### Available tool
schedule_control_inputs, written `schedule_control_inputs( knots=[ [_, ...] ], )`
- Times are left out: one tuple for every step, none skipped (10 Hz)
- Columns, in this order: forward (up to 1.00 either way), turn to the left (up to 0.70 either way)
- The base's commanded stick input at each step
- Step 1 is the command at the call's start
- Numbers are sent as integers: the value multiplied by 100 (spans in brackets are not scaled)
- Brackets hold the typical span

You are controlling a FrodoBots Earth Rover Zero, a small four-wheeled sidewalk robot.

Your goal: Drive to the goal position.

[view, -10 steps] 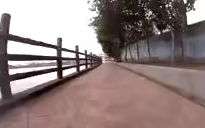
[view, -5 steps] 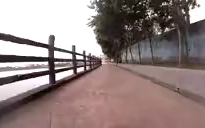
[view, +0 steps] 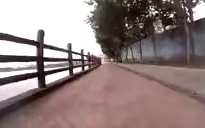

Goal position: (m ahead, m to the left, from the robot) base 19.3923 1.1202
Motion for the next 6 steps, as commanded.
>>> schedule_control_inputs(
  knots=[
    [100, 0],
    [100, 0],
    [100, 0],
    [100, 0],
    [100, 0],
    [100, 0]
  ],
)
